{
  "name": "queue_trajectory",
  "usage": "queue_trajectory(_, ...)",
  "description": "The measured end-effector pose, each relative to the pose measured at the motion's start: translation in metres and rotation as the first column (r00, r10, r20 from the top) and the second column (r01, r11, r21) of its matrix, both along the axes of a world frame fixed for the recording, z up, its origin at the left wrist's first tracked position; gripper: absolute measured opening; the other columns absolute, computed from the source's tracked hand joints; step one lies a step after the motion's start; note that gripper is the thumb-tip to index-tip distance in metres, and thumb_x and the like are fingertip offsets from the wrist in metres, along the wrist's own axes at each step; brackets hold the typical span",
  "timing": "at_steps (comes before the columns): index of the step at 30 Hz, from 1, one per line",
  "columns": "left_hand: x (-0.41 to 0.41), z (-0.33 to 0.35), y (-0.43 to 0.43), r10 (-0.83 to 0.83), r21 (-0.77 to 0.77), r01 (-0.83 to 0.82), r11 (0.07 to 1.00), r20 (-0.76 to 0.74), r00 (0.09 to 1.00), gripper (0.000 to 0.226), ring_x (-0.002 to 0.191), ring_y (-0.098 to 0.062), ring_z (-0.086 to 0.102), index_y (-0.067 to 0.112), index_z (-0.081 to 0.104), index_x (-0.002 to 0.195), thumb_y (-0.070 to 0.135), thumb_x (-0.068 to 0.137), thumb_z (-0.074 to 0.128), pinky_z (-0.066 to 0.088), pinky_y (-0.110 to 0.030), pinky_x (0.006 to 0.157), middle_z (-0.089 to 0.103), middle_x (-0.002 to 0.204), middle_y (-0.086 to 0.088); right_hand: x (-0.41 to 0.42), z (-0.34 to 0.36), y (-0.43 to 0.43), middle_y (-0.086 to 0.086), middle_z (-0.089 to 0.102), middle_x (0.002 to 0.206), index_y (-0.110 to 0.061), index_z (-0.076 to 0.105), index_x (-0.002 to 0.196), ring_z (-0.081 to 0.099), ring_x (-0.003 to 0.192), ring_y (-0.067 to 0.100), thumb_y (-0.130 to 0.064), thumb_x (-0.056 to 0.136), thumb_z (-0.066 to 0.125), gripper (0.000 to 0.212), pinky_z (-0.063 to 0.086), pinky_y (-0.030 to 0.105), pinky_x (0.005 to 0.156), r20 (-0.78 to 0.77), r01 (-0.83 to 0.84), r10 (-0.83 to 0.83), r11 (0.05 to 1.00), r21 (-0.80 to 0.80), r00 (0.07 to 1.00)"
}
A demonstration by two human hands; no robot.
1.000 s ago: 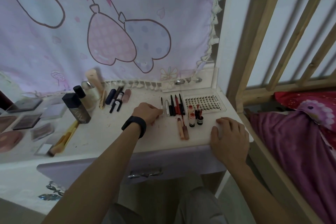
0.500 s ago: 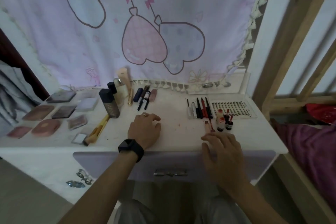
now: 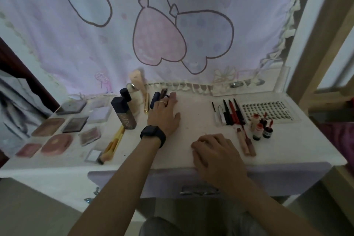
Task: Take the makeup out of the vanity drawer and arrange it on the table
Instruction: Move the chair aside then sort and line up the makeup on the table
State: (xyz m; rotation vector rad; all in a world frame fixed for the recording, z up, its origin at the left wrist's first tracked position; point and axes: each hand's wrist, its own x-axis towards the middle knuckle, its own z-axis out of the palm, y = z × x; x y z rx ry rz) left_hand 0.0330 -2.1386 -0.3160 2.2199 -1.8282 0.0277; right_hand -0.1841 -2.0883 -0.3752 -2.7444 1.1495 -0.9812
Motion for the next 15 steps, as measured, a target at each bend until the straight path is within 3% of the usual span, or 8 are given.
queue_trajectory(2, 0.000, -0.003, -0.017, 0.015, 0.032, -0.018, 0.999, 0.079, 0.997, 0.060, 0.142, -0.027, 0.027, 0.022, 0.031, 0.152, 0.042, 0.098, 0.047, 0.030, -0.044, 0.112, 0.036, 0.156, -0.002, 0.001, 0.000, 0.001, -0.002, 0.067, 0.109, -0.024, 0.069, 0.106, 0.057, 0.099, 0.022, -0.036, 0.095, 0.054, 0.022, 0.047, 0.034, 0.079, 0.008, 0.000, 0.000, 1.000, 0.005, 1.000)
queue_trajectory(5, -0.005, -0.003, -0.035, 0.046, -0.002, -0.046, 0.999, 0.148, 0.988, 0.040, 0.122, -0.030, 0.045, 0.017, 0.051, 0.128, 0.039, 0.096, 0.045, 0.038, -0.044, 0.096, 0.058, 0.129, -0.006, 0.001, -0.002, 0.001, -0.002, 0.067, 0.109, -0.025, 0.070, 0.106, 0.058, 0.099, 0.021, -0.036, 0.093, 0.056, 0.022, 0.046, 0.033, 0.080, 0.025, 0.011, -0.011, 1.000, 0.008, 1.000)
queue_trajectory(7, -0.008, -0.003, -0.038, 0.065, -0.047, -0.058, 0.997, 0.145, 0.987, 0.029, 0.114, -0.030, 0.050, 0.018, 0.059, 0.113, 0.038, 0.096, 0.048, 0.040, -0.041, 0.089, 0.061, 0.120, -0.007, 0.001, -0.004, 0.001, -0.003, 0.067, 0.109, -0.025, 0.070, 0.106, 0.058, 0.098, 0.021, -0.036, 0.092, 0.057, 0.022, 0.046, 0.033, 0.080, 0.039, 0.014, -0.014, 1.000, 0.005, 0.999)
queue_trajectory(9, -0.009, -0.004, -0.038, 0.070, -0.058, -0.066, 0.996, 0.070, 0.995, 0.020, 0.107, -0.029, 0.052, 0.019, 0.060, 0.108, 0.034, 0.096, 0.053, 0.041, -0.038, 0.082, 0.057, 0.118, -0.007, 0.001, -0.005, 0.001, -0.004, 0.067, 0.109, -0.025, 0.070, 0.106, 0.058, 0.098, 0.020, -0.036, 0.092, 0.057, 0.022, 0.045, 0.032, 0.080, 0.048, 0.016, -0.016, 1.000, -0.003, 0.999)
queue_trajectory(12, -0.012, -0.008, -0.032, 0.065, -0.062, -0.077, 0.995, -0.176, 0.982, 0.015, 0.101, -0.028, 0.055, 0.018, 0.056, 0.110, 0.027, 0.099, 0.052, 0.047, -0.037, 0.080, 0.052, 0.121, -0.008, 0.002, -0.008, 0.001, -0.004, 0.068, 0.108, -0.026, 0.070, 0.105, 0.058, 0.097, 0.019, -0.037, 0.092, 0.058, 0.021, 0.045, 0.030, 0.080, 0.062, 0.019, -0.018, 1.000, -0.010, 0.998)
queue_trajectory(15, -0.019, -0.006, -0.021, 0.083, -0.065, -0.111, 0.992, -0.334, 0.939, 0.032, 0.099, -0.021, 0.055, 0.019, 0.055, 0.118, 0.046, 0.100, 0.049, 0.043, -0.032, 0.080, 0.050, 0.124, -0.005, 0.002, -0.008, 0.001, -0.004, 0.068, 0.107, -0.026, 0.070, 0.105, 0.058, 0.096, 0.018, -0.036, 0.091, 0.057, 0.022, 0.045, 0.030, 0.079, 0.086, 0.019, -0.018, 1.000, -0.011, 0.996)
